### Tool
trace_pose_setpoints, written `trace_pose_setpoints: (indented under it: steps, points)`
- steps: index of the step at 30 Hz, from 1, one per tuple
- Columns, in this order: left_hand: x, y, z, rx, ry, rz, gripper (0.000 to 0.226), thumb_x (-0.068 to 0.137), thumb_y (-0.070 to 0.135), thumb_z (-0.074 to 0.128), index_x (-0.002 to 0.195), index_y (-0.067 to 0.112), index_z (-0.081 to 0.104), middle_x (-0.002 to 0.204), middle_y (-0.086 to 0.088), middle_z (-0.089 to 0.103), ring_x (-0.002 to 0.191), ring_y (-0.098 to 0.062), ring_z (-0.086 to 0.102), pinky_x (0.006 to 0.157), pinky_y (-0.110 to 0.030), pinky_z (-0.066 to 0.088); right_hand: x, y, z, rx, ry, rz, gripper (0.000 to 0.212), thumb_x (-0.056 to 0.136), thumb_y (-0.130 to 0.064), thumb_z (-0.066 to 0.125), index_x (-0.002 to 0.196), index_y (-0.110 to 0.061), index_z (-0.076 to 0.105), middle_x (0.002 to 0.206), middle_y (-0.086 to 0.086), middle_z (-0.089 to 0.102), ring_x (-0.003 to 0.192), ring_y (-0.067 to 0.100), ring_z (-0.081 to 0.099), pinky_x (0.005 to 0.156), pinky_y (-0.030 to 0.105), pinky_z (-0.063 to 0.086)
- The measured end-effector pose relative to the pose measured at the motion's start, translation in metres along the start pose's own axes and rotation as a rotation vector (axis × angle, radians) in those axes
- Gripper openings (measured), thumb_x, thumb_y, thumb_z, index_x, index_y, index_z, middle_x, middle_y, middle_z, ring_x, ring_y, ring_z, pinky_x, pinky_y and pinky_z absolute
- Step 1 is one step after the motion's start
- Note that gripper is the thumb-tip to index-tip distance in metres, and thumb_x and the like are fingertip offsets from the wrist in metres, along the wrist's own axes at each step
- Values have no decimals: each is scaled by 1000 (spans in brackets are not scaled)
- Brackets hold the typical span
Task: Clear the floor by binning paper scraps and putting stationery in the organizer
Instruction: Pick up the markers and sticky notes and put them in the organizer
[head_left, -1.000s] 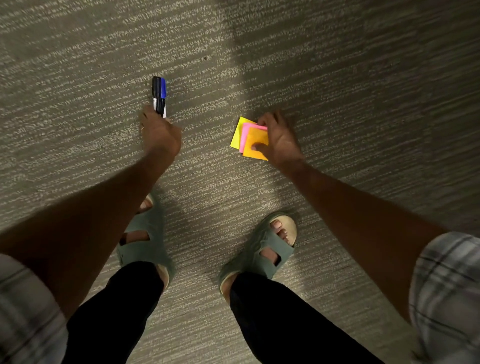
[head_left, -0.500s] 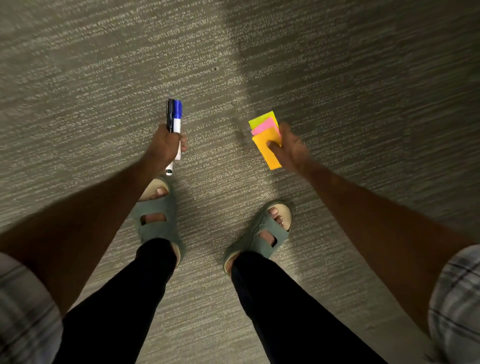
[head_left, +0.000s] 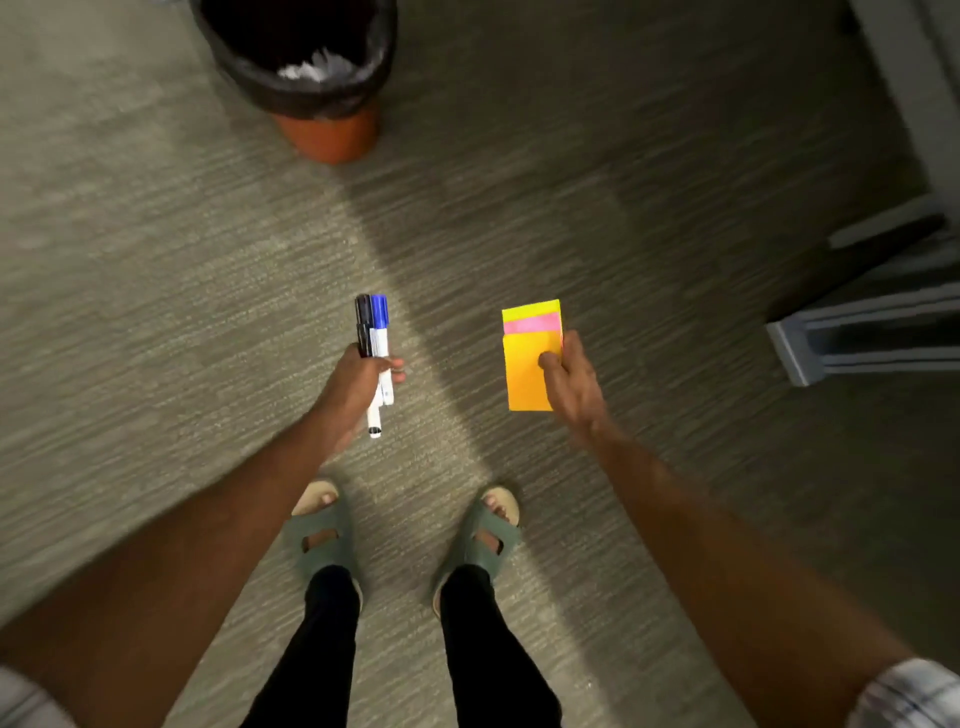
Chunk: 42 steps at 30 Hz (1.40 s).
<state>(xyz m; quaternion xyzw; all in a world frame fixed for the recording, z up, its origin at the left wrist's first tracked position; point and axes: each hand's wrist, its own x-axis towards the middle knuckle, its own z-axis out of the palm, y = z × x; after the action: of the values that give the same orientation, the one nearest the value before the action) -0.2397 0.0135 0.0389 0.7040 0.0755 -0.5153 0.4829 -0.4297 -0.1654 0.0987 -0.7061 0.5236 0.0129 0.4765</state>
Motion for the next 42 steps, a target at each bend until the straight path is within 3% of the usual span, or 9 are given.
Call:
trace_pose_setpoints:
  steps: [5,11,15,18,23,26,31,37,42]
  points:
    - [-74,70,39,21,-90,48,23,94,-2,47,106,18,52,95,-5,66,77,-18,64,65,-32,46,-47,-54,-68,115,163,-75,18,83,-26,50,94,-14,56,86,7,58,77,20,52,72,37,45]
    - [-141,120,75,-83,-153,136,34,101,-3,39,130,12,47,87,-7,65,63,-13,69,58,-23,55,-134,-102,-160,299,307,-131,12,83,-15,60,93,-14,66,81,9,65,74,9,56,71,34,48]
    - [-175,160,121,-115,-231,166,33,102,-2,35,125,17,49,63,6,74,52,-3,69,44,-15,52,-181,-108,-249,344,459,-131,16,87,-17,64,102,-19,71,90,4,72,83,14,64,82,46,54]
    - [-210,192,153,-73,-294,187,32,102,-2,35,103,22,57,63,7,74,52,-6,70,42,-18,52,-221,-108,-310,365,609,-122,21,86,-25,67,106,-24,72,94,-5,75,89,12,69,85,45,57]
    - [-265,248,209,-27,-369,268,32,101,-3,36,97,21,57,65,7,74,52,-6,70,41,-19,52,-276,-117,-400,449,814,-126,16,91,-25,69,106,-26,72,98,-8,76,92,9,71,84,35,58]
    - [-301,280,241,-3,-411,317,28,101,-2,38,107,18,58,88,-3,73,61,-10,72,56,-29,57,-291,-123,-456,527,945,-116,29,91,-30,68,119,-22,65,111,-4,71,100,13,68,85,37,59]
    - [-365,333,284,27,-441,361,33,102,3,42,132,10,53,122,-17,63,103,-33,63,88,-48,48,-273,-130,-543,598,1171,-87,42,90,-32,70,127,-17,56,121,3,65,106,23,65,90,50,58]
    - [-434,385,327,13,-482,405,31,101,7,45,130,15,52,118,-12,65,112,-31,61,93,-49,47,-244,-137,-602,470,1294,-88,33,90,-28,70,117,-14,55,112,7,66,94,18,62,87,47,58]
    - [-458,410,351,-23,-577,427,30,101,6,45,127,17,54,111,-8,67,108,-27,62,96,-47,46,-222,-129,-618,288,1268,-31,26,88,-22,69,107,-10,57,104,13,69,94,30,66,81,39,55]
